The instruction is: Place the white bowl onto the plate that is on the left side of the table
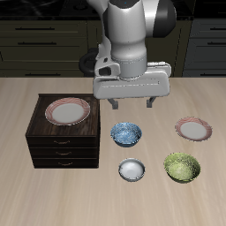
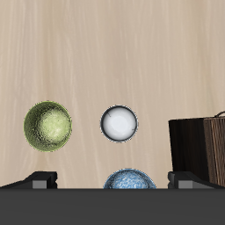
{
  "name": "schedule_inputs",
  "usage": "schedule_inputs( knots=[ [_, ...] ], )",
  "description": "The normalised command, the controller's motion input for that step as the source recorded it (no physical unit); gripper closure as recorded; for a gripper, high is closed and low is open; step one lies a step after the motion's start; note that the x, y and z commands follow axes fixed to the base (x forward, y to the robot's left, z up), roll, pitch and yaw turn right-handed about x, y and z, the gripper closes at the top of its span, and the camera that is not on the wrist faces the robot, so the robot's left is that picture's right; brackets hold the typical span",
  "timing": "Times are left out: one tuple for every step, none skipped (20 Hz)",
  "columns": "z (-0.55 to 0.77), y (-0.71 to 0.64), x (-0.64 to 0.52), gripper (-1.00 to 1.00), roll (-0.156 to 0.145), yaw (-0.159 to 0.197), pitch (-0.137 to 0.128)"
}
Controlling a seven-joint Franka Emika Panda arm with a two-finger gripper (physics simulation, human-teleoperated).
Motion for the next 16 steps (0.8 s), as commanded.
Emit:
schedule_inputs(
  knots=[
    [-0.17, 0.03, -0.01, -1.00, -0.022, -0.043, -0.010],
    [-0.31, 0.08, 0.06, -1.00, -0.009, 0.138, -0.036],
    [-0.51, 0.03, 0.18, -1.00, 0.016, -0.236, 0.153],
    [-0.23, 0.10, 0.07, -1.00, 0.012, 0.085, -0.035],
    [-0.61, -0.07, 0.23, -1.00, -0.072, -0.014, 0.054],
    [-0.47, 0.05, 0.17, -1.00, 0.060, -0.035, 0.069],
    [-0.31, 0.01, 0.12, -1.00, -0.041, 0.060, 0.005],
    [-0.47, -0.07, 0.19, -1.00, -0.017, -0.072, 0.066],
    [-0.52, 0.06, 0.21, -1.00, 0.008, -0.040, 0.074],
    [-0.26, 0.00, 0.10, -1.00, -0.018, 0.019, 0.021],
    [-0.64, 0.13, 0.25, -1.00, 0.016, -0.017, 0.100],
    [-0.19, 0.08, 0.08, -1.00, -0.022, -0.025, 0.012],
    [-0.32, 0.07, 0.09, -1.00, 0.023, -0.036, 0.039],
    [-0.33, 0.06, 0.04, -1.00, -0.009, 0.016, 0.013],
    [-0.26, 0.19, 0.07, -1.00, 0.023, -0.036, 0.015],
    [0.00, 0.00, 0.00, -1.00, 0.000, 0.000, 0.000]
  ],
)
